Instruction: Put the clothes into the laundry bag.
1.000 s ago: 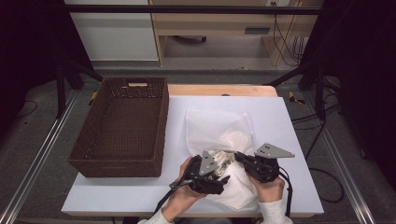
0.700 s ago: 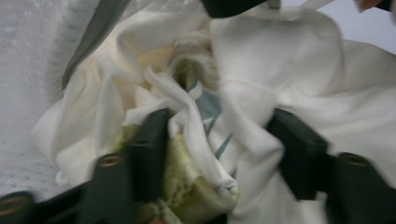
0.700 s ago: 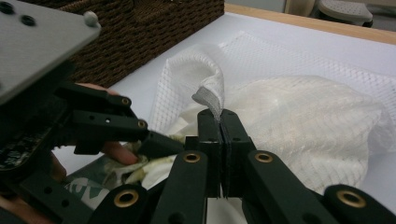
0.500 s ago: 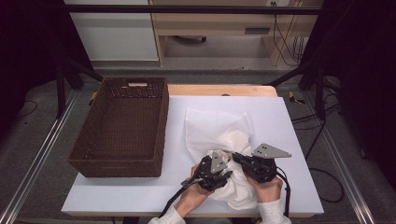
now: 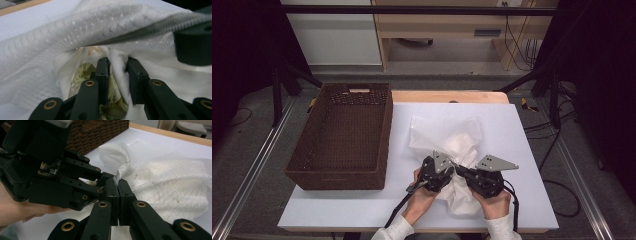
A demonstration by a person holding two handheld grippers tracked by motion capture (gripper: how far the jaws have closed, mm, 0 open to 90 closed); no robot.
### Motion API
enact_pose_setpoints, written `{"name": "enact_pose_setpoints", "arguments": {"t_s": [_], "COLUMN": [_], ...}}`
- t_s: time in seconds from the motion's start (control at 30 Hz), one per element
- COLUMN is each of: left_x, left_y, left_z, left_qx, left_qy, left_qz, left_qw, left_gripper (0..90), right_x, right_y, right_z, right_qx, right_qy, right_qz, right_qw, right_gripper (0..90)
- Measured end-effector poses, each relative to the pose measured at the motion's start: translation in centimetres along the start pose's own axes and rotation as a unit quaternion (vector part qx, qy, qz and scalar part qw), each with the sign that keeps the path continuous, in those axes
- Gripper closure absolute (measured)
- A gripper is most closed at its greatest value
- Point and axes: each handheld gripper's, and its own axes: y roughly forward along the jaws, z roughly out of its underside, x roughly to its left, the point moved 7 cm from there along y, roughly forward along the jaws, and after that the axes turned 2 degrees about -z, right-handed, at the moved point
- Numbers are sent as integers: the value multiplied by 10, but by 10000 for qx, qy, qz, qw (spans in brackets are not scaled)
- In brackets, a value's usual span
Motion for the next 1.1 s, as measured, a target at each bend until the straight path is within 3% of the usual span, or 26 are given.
{"name": "enact_pose_setpoints", "arguments": {"t_s": [0.1,0.13,0.17,0.2,0.23,0.27,0.3,0.33,0.4,0.43,0.5,0.6,0.67,0.73,0.8,0.87,0.93,1.0,1.1], "left_x": [1,3,3,9,9,19,19,27,38,46,49,48,49,50,47,42,37,32,25], "left_y": [2,-1,-1,-13,-13,-31,-31,-42,-50,-46,-34,-8,2,13,17,15,10,6,-1], "left_z": [-2,-1,-1,3,3,5,5,5,10,16,24,30,29,31,33,31,29,27,24], "left_qx": [-15,-80,-80,-89,-89,-287,-287,-379,-283,-99,113,214,148,206,226,154,86,3,-17], "left_qy": [17,-80,-80,-67,-67,6,6,-34,-40,-7,26,-223,-335,-412,-521,-355,-90,122,286], "left_qz": [79,327,327,436,436,320,320,305,228,95,171,665,800,1085,1384,1355,1089,840,709], "left_qw": [10000,9994,9994,9990,9990,9991,9991,9988,9993,9999,9998,9973,9961,9930,9887,9900,9940,9964,9971], "left_gripper": [654,609,561,492,448,423,396,396,348,330,273,236,220,218,282,413,560,675,727], "right_x": [-7,-9,-12,-16,-16,-18,-18,-20,-20,-20,-18,-17,-17,-18,-19,-19,-19,-18,-16], "right_y": [0,-1,-2,-3,-3,-4,-4,-4,-2,-1,2,5,7,9,11,12,14,15,13], "right_z": [2,3,5,6,6,7,7,7,8,8,8,7,7,6,4,1,0,-1,-3], "right_qx": [-53,-70,-75,-83,-83,-111,-111,-98,-67,-57,-26,-10,1,-10,-26,-52,-60,-59,-97], "right_qy": [93,116,116,168,168,203,203,196,190,178,142,106,63,71,45,27,42,39,3], "right_qz": [5,21,99,179,179,182,182,219,225,240,243,247,245,214,207,188,192,181,154], "right_qw": [9999,9999,9999,9997,9997,9996,9996,9995,9995,9995,9996,9996,9997,9997,9998,9998,9998,9998,9998], "right_gripper": [892,892,892,892,892,891,891,891,891,891,891,891,891,891,891,891,891,891,891]}}
